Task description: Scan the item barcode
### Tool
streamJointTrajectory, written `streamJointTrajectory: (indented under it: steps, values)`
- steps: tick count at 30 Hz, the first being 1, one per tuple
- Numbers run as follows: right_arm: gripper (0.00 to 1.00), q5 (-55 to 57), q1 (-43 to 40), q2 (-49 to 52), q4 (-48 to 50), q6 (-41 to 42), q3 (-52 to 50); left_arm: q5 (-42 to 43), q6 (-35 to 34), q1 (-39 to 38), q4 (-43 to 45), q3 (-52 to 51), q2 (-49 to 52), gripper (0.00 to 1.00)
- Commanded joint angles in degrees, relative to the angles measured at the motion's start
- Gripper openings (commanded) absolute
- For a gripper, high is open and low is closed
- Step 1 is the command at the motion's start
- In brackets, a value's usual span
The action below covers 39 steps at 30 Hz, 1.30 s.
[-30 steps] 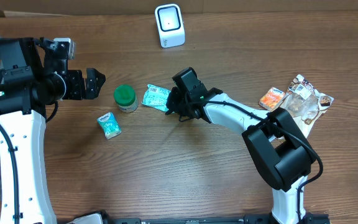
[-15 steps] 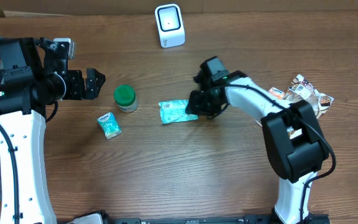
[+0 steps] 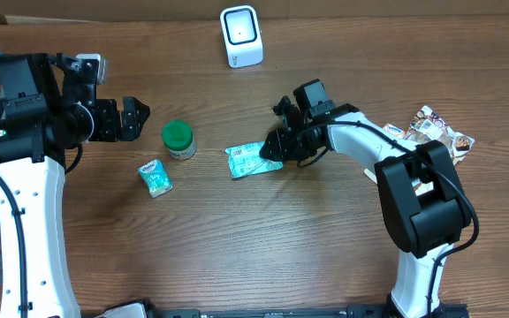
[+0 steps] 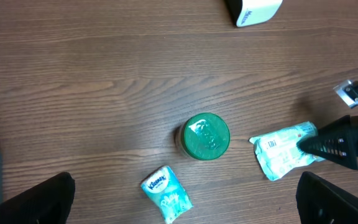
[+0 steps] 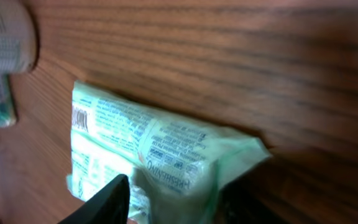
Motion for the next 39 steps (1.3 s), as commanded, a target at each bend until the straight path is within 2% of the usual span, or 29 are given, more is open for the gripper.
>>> streamJointTrajectory:
  steps: [1, 5, 9, 14, 22, 25, 29, 33, 36, 39]
  values:
    - [0.4, -3.9, 0.7, 1.2, 2.6, 1.4, -2.7, 0.6, 0.9, -0.4, 0.2, 1.3, -0.3, 1.0]
    - [0.3, -4.2, 1.8, 2.3, 3.6, 5.3, -2.7, 0.6, 0.9, -0.4, 0.2, 1.3, -0.3, 1.0]
    - [0.15, -5.4, 2.3, 3.0, 4.3, 5.8, -2.7, 0.6, 0.9, -0.4, 0.2, 1.3, -0.3, 1.0]
    - [0.04, -8.0, 1.8, 3.0, 5.3, 6.8, -2.7, 0.6, 0.9, -0.4, 0.2, 1.3, -0.3, 1.0]
    - [0.04, -21.5, -0.6, 1.2, 4.0, 6.8, -0.6, 0.6, 0.9, -0.4, 0.2, 1.3, -0.3, 1.0]
    - [0.04, -25.4, -2.3, -2.6, 4.0, 6.8, 0.0, 0.6, 0.9, -0.4, 0.2, 1.3, -0.3, 0.99]
    - [0.04, -25.2, -5.1, -10.0, 4.0, 6.7, 0.0, 0.6, 0.9, -0.4, 0.2, 1.3, -0.3, 0.99]
    - [0.04, -16.4, -8.0, -20.1, 2.7, 6.8, 0.0, 0.6, 0.9, -0.4, 0.2, 1.3, -0.3, 1.0]
    - [0.04, -5.9, -8.4, -27.1, 0.3, 6.8, 0.0, 0.6, 0.9, -0.4, 0.2, 1.3, -0.3, 0.99]
    - [0.04, -0.7, -8.0, -32.0, -1.0, 6.8, 0.0, 0.6, 0.9, -0.4, 0.2, 1.3, -0.3, 1.0]
